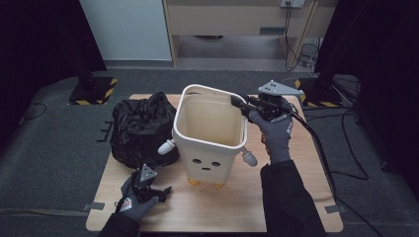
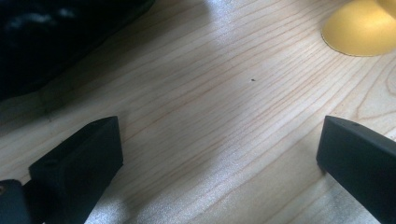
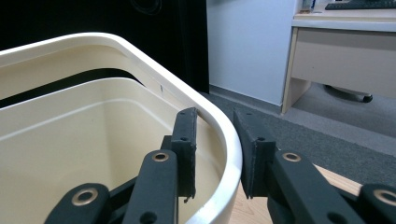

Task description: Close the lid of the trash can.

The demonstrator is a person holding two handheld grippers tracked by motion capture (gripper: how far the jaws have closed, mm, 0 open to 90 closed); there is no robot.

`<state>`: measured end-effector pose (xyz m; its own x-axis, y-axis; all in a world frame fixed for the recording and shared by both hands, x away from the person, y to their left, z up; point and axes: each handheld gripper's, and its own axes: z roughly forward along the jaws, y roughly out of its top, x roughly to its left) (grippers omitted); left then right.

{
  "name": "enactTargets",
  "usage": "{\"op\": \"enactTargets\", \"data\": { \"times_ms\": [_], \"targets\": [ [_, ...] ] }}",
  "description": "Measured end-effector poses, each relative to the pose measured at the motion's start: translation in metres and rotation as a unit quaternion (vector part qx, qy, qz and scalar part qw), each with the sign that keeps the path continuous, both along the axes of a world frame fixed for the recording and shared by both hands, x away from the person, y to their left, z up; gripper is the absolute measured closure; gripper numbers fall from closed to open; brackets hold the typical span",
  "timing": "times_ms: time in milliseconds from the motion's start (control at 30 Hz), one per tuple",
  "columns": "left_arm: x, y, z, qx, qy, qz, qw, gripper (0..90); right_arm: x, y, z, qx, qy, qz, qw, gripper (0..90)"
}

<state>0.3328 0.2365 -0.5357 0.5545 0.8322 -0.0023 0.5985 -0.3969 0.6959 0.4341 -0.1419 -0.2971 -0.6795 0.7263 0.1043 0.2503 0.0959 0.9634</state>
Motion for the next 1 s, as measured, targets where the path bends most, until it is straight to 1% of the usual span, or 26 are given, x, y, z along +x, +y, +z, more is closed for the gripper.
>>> {"op": "enactTargets", "data": {
  "times_ms": [67, 200, 300, 400, 433, 500, 533, 600, 633, 700, 800, 867, 933, 967, 1000],
  "targets": [
    [0.0, 0.0, 0.0, 0.0, 0.0, 0.0, 1.0, 0.0, -0.001, 0.0, 0.0, 0.001, -0.004, -0.002, 1.0, 71.4],
    [0.0, 0.0, 0.0, 0.0, 0.0, 0.0, 1.0, 0.0, -0.003, -0.002, 0.005, 0.018, -0.012, -0.004, 0.9998, 71.8],
    [0.0, 0.0, 0.0, -0.002, 0.0, 0.001, 1.0, 0.0, -0.004, -0.004, 0.008, 0.022, -0.011, -0.006, 0.9997, 72.1],
    [0.0, 0.0, 0.0, -0.003, -0.001, 0.002, 1.0, 0.0, -0.004, -0.003, 0.008, 0.022, -0.01, -0.007, 0.9997, 72.1],
    [0.0, 0.0, 0.0, -0.003, -0.001, 0.002, 1.0, 0.0, -0.004, -0.002, 0.008, 0.022, -0.007, -0.007, 0.9997, 72.0],
    [0.0, 0.0, 0.0, -0.003, -0.001, 0.002, 1.0, 0.0, -0.004, -0.001, 0.008, 0.016, -0.004, -0.006, 0.9999, 71.9],
    [0.0, 0.0, 0.0, -0.003, -0.001, 0.002, 1.0, 0.0, -0.004, -0.001, 0.009, 0.009, -0.007, -0.006, 0.9999, 71.8],
    [0.0, 0.0, 0.0, -0.003, -0.001, 0.002, 1.0, 0.0, -0.004, 0.0, 0.01, 0.011, -0.01, -0.007, 0.9999, 71.2],
    [0.0, 0.0, 0.0, -0.003, -0.001, 0.002, 1.0, 0.0, -0.004, 0.001, 0.01, 0.016, -0.011, -0.006, 0.9998, 70.4],
    [0.0, 0.0, 0.0, -0.004, -0.001, 0.002, 1.0, 0.0, -0.003, 0.002, 0.01, 0.02, -0.013, -0.007, 0.9997, 65.5],
    [0.0, 0.0, 0.0, -0.001, 0.0, 0.001, 1.0, 0.0, -0.003, 0.002, 0.007, 0.019, -0.019, -0.012, 0.9996, 56.5],
    [0.0, 0.0, 0.0, 0.0, 0.0, 0.0, 1.0, 0.0, -0.002, -0.001, 0.005, 0.022, -0.024, -0.018, 0.9993, 54.0],
    [0.0, 0.0, 0.0, 0.0, 0.0, 0.0, 1.0, 0.0, -0.003, -0.005, 0.005, 0.013, -0.034, -0.028, 0.9989, 50.4],
    [0.0, 0.0, 0.0, 0.0, 0.0, 0.0, 1.0, 0.0, -0.004, -0.007, 0.004, 0.024, -0.037, -0.03, 0.9986, 50.4],
    [0.0, 0.0, 0.0, 0.0, 0.0, 0.0, 1.0, 0.0, -0.005, -0.01, 0.004, 0.026, -0.04, -0.034, 0.9983, 50.4]
  ]
}}
